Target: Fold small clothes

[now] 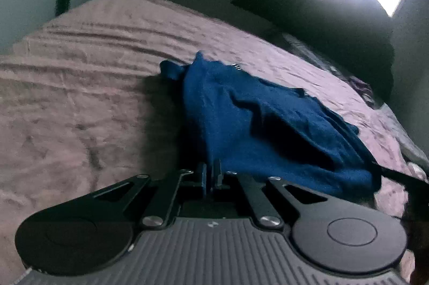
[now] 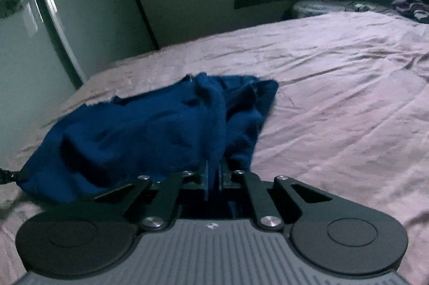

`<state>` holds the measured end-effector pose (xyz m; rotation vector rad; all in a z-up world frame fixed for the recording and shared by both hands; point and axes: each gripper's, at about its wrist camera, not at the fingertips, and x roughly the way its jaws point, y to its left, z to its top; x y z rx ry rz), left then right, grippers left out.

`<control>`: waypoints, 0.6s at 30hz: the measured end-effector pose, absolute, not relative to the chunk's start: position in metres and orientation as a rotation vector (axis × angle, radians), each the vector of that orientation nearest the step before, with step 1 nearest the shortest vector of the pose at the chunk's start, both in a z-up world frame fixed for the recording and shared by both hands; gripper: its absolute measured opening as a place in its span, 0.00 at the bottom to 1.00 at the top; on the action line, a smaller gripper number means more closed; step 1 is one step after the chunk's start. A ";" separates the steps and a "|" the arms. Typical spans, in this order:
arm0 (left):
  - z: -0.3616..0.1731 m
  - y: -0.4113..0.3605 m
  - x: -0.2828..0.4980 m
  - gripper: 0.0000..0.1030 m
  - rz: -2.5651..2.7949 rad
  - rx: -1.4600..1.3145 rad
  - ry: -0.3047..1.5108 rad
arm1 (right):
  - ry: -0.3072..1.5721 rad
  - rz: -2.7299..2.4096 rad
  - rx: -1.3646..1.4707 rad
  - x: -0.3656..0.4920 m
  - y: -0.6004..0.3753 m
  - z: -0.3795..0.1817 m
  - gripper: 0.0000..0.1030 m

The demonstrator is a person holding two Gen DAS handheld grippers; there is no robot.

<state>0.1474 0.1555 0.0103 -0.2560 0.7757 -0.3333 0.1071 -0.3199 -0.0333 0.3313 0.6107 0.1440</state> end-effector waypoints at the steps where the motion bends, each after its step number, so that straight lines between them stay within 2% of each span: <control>1: 0.010 0.155 0.143 0.01 -0.338 -0.234 0.774 | 0.611 0.143 0.327 0.103 -0.321 -0.031 0.04; 8: -0.012 0.147 0.144 0.04 -0.328 -0.163 0.852 | 0.694 0.095 0.254 0.101 -0.315 -0.038 0.06; 9: -0.010 0.148 0.143 0.13 -0.329 -0.164 0.851 | 0.675 0.075 0.246 0.098 -0.313 -0.033 0.06; 10: -0.006 0.149 0.142 0.14 -0.315 -0.162 0.851 | 0.645 0.042 0.230 0.095 -0.310 -0.026 0.06; 12: 0.002 0.146 0.141 0.30 -0.277 -0.128 0.833 | 0.584 -0.006 0.199 0.090 -0.303 -0.011 0.07; 14: 0.014 0.139 0.142 0.41 -0.243 -0.076 0.778 | 0.549 0.039 0.197 0.091 -0.293 0.000 0.07; 16: 0.025 0.126 0.147 0.50 -0.224 -0.030 0.729 | 0.562 0.141 0.204 0.100 -0.278 0.002 0.07; 18: 0.032 0.108 0.156 0.65 -0.246 -0.005 0.691 | 0.595 0.214 0.216 0.111 -0.263 -0.003 0.07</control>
